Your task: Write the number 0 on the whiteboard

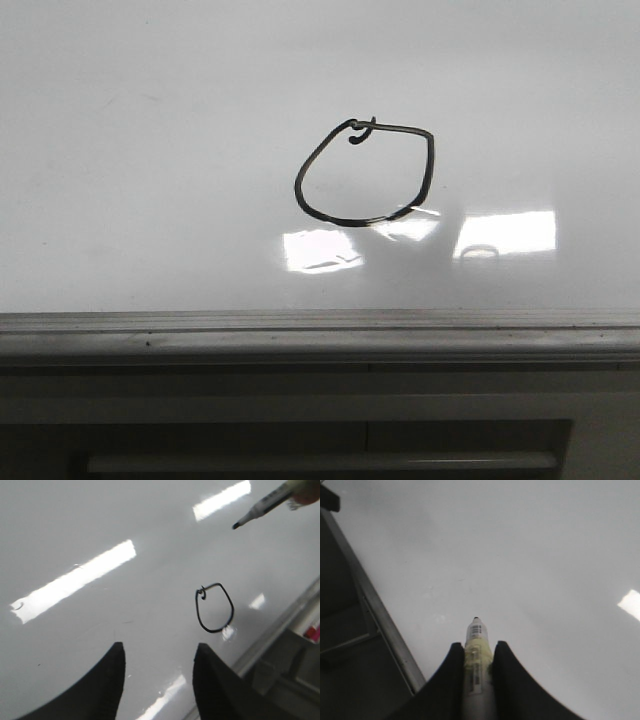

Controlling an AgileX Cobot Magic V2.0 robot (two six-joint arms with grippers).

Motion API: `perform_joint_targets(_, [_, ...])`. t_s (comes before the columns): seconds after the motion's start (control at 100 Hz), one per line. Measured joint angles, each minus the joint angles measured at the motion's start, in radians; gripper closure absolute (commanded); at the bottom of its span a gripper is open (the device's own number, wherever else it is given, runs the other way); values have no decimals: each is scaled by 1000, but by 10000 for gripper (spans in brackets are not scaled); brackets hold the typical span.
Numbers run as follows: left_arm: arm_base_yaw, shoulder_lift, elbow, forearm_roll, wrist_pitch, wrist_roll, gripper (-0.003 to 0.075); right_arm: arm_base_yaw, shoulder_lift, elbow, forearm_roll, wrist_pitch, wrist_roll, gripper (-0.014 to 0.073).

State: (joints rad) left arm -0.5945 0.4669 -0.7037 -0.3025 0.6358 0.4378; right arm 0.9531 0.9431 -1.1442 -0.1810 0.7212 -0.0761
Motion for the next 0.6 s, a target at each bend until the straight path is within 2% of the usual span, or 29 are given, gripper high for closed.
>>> perform_joint_targets(0.14, [-60, 145, -166, -103, 207, 183, 372, 96, 14, 57, 4, -78, -2, 644])
perform_joint_targets(0.26, [-114, 267, -270, -185, 323, 301, 372, 175, 27, 71, 4, -128, -7, 644])
perform_joint_targets(0.43, [-171, 394, -352, -196, 355, 339, 372, 265, 40, 71, 6, -145, -10, 644])
perform_joint_targets(0.6, [-205, 462, -367, -198, 362, 357, 372, 336, 40, 72, 6, -147, -10, 644])
